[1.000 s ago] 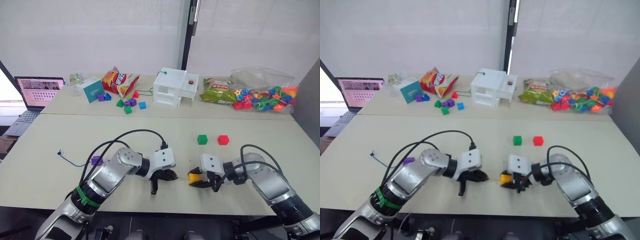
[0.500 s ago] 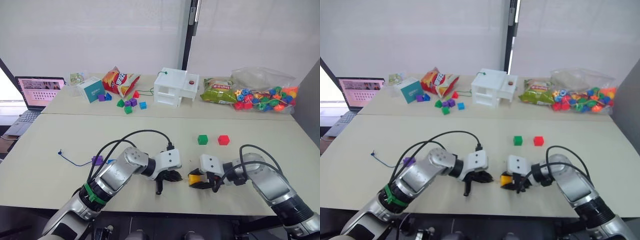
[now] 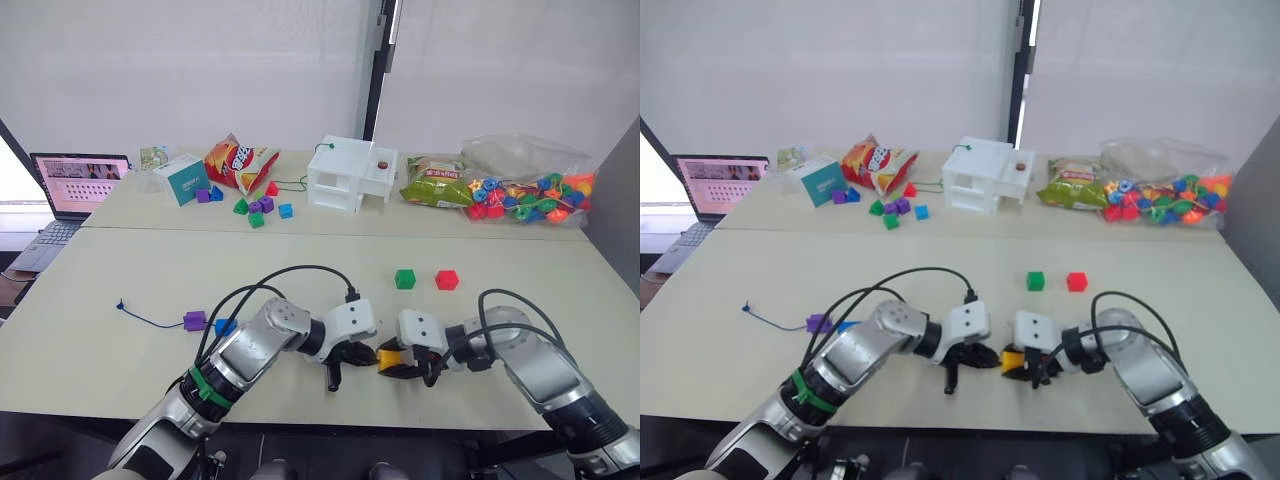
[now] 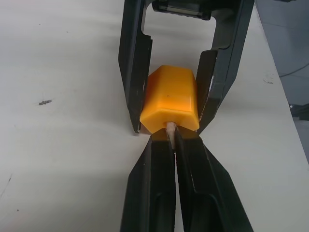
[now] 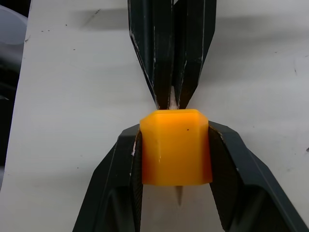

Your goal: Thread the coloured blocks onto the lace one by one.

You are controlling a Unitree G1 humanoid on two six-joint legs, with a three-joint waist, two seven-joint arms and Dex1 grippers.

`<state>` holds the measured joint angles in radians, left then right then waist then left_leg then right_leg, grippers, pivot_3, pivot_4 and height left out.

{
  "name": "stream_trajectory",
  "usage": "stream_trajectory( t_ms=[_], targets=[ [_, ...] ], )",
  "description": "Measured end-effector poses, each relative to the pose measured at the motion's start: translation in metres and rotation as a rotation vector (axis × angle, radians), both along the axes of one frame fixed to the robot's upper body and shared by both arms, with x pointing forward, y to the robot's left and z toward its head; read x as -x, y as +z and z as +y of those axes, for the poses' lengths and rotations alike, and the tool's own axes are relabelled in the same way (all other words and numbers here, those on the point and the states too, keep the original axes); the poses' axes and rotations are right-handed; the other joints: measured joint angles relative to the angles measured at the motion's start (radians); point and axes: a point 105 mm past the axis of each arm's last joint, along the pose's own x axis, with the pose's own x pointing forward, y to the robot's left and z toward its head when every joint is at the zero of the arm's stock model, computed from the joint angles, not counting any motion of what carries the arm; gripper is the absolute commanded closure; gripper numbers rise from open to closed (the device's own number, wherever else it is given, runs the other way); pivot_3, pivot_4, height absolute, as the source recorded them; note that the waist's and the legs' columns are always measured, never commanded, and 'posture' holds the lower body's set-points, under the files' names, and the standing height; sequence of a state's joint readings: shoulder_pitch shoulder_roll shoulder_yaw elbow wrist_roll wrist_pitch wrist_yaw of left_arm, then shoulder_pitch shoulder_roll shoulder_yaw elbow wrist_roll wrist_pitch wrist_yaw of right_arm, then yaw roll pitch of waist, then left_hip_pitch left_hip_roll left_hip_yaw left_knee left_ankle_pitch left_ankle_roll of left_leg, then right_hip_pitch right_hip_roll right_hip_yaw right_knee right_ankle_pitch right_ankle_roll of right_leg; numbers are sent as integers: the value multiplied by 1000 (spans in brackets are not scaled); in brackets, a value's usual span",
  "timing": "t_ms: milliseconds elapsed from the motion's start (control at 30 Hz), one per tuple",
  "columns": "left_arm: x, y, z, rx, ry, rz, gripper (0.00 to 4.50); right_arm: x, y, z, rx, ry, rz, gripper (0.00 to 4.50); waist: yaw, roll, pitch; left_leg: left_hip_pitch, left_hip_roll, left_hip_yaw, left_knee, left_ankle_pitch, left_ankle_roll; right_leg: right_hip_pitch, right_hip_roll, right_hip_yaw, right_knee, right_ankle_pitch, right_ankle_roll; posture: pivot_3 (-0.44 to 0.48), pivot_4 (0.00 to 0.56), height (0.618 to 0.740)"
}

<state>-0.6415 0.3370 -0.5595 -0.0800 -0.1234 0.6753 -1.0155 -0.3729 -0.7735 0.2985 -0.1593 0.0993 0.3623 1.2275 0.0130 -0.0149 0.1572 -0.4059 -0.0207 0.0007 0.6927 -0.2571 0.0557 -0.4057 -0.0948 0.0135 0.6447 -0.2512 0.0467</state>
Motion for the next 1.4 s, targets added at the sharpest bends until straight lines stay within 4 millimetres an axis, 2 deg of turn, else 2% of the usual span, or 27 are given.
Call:
stream_trajectory(
  t_ms=[167, 267, 400, 600, 700, 833, 933, 1067, 1100, 1400],
  targets=[
    [-1, 0, -1, -2, -16, -17, 4500, 0, 0, 0, 1, -8, 3, 3184, 0, 0, 0, 0, 0, 0, 0, 0, 0, 0, 0, 0, 0, 0, 0, 0, 150, 740],
    [-1, 2, 1, 12, -18, -17, 3543, 0, 0, 0, 1, -12, 2, 3184, 0, 0, 0, 0, 0, 0, 0, 0, 0, 0, 0, 0, 0, 0, 0, 0, 150, 740],
    [-2, 18, 14, 38, -60, -116, 2276, 1, -1, 3, -6, -5, 3, 3184, -2, 0, 0, 1, 1, 0, 0, 0, 0, 1, 0, 0, 0, 0, 0, 0, 150, 740],
    [-2, -3, 59, -30, -40, -96, 2276, 3, -2, 4, -7, -14, 7, 3184, -4, 0, 0, 1, 1, 0, -1, 0, 0, 0, 0, 1, 0, 0, 0, 0, 150, 740],
    [-9, -2, 64, -15, -21, -128, 2276, 3, -2, 3, -5, -19, 12, 3184, 2, 0, 0, 1, 1, -1, 0, 0, 0, 2, -1, -1, -1, 0, 0, 0, 150, 740],
    [-14, -8, 62, 7, -22, -143, 2276, 3, -2, 4, -7, -24, 11, 3184, 0, 0, 0, 1, 0, -1, 0, 0, 0, 1, -1, -1, 0, 0, 0, 0, 150, 740],
    [-13, -11, 61, 1, -40, -150, 3069, 3, -2, 4, -7, -28, 12, 3184, -1, 0, 0, 1, 0, 0, 0, 0, 0, 1, 0, 0, 0, 0, 0, 0, 150, 740],
    [-7, -16, 59, 7, -65, -136, 4364, 4, -2, 4, -5, -33, 15, 3184, 0, 0, 0, 1, 1, 0, 0, 0, 0, 1, 0, -1, 0, 0, 0, 0, 150, 740],
    [-7, -16, 59, 7, -67, -141, 4476, 4, -2, 4, -5, -33, 15, 3184, 0, 0, 0, 1, 0, 0, 0, 0, 0, 1, 0, -1, 0, 0, 0, 0, 150, 740],
    [-4, -17, 48, 33, -69, -118, 4476, 4, -2, 4, -2, -45, 19, 3184, -1, 0, 0, 1, 1, 0, 0, 0, 0, 1, 0, -1, 0, 0, 0, 0, 150, 740]
  ],
)
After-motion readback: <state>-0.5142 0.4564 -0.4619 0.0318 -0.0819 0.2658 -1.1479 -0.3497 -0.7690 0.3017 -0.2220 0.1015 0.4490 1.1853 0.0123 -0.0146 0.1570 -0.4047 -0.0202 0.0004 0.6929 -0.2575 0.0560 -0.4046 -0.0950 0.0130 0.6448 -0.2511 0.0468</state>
